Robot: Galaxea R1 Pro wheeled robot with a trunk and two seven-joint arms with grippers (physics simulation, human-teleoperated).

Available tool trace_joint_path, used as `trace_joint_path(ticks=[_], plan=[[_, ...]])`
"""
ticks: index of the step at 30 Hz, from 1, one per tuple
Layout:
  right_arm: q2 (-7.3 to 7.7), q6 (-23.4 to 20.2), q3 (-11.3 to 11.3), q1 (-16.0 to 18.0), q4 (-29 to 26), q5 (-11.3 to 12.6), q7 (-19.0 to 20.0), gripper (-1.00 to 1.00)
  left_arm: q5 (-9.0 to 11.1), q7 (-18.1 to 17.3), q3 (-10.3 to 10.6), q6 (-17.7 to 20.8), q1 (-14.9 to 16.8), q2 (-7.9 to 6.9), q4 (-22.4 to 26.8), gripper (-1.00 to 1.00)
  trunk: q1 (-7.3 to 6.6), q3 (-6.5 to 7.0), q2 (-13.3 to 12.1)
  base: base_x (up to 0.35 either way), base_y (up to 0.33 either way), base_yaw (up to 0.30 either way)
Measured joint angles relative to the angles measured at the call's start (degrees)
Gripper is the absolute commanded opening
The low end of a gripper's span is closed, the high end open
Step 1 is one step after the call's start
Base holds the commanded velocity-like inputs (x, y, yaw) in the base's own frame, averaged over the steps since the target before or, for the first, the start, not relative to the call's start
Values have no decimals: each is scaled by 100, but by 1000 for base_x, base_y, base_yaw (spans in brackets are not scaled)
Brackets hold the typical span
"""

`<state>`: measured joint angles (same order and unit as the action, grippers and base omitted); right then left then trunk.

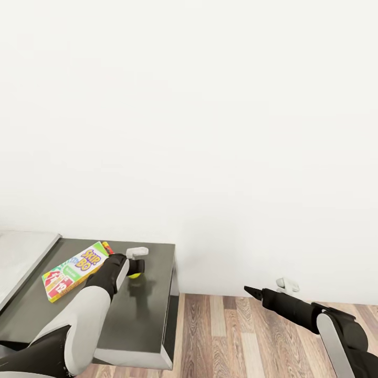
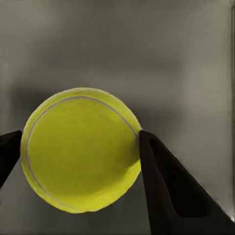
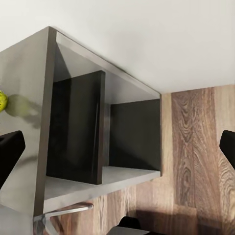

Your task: Put all the toys in the child's room - the three board games (two on the bed and one on the table), the two jigsaw puzzles on the table, and the tennis ball on the table - inside the toy box on the table in the child's room.

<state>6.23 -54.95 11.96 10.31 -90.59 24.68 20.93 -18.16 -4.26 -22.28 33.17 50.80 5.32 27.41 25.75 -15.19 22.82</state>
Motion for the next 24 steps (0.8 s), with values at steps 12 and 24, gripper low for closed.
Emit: trace_joint_path(ticks=[12,24], plan=[[1,10,-1,-1,0,-1,0,100,-25,-61,-11,5,-2,-10,15,-100,0,105,-1,0,0,-70],[1,10,-3,-5,0,-1,14,100,1,-102,-11,35,-3,-15,137,-100,0,211,-1,0,0,-63]])
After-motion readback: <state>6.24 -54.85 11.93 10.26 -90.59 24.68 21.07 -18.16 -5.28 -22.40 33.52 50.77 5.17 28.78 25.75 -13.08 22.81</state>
